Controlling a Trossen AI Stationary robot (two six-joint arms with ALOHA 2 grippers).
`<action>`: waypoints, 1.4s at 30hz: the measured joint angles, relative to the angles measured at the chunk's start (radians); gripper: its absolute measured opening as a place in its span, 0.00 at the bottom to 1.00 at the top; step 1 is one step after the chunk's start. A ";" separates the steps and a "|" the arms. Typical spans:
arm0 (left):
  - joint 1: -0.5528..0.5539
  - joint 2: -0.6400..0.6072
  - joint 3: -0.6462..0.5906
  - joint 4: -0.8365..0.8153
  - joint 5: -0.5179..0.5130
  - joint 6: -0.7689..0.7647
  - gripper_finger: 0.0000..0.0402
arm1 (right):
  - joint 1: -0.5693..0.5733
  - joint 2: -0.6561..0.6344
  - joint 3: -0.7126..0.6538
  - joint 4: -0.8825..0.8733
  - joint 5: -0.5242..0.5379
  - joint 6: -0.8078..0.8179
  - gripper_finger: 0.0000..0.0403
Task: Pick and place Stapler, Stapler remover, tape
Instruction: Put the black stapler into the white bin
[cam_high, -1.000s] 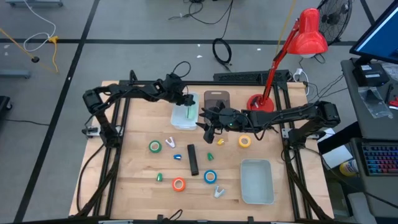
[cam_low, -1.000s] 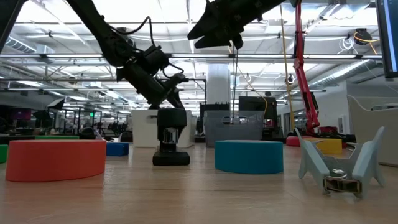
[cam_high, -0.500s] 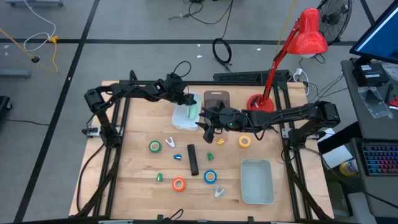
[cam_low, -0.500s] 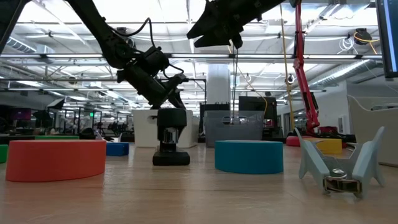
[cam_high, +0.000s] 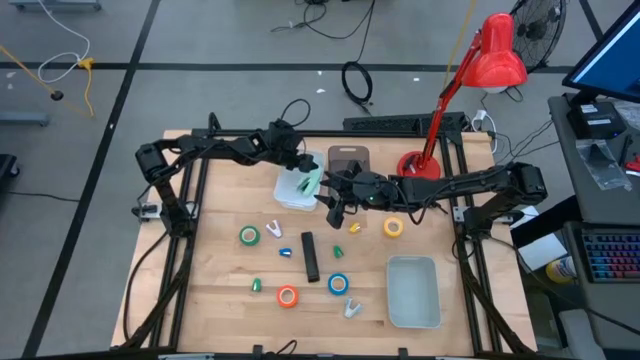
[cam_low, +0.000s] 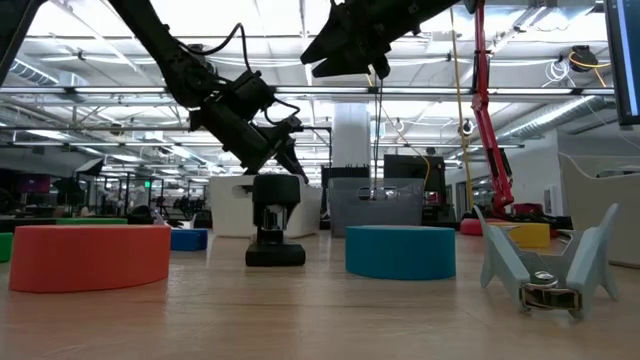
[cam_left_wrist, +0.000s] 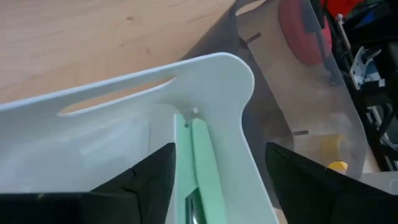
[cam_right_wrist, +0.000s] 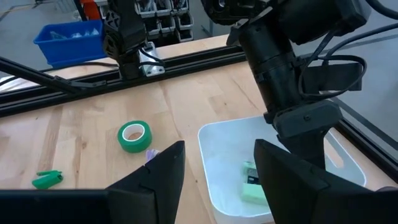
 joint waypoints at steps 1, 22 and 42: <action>0.000 0.000 0.004 -0.005 0.000 0.000 0.59 | 0.000 0.000 0.000 0.000 0.000 0.000 0.46; -0.070 -0.607 0.144 -0.862 -0.284 0.199 0.31 | 0.000 0.000 0.000 -0.011 -0.054 -0.023 0.46; -0.176 -0.735 -0.331 -0.569 -0.444 -0.049 0.23 | 0.057 0.000 0.000 -0.005 -0.255 0.092 0.44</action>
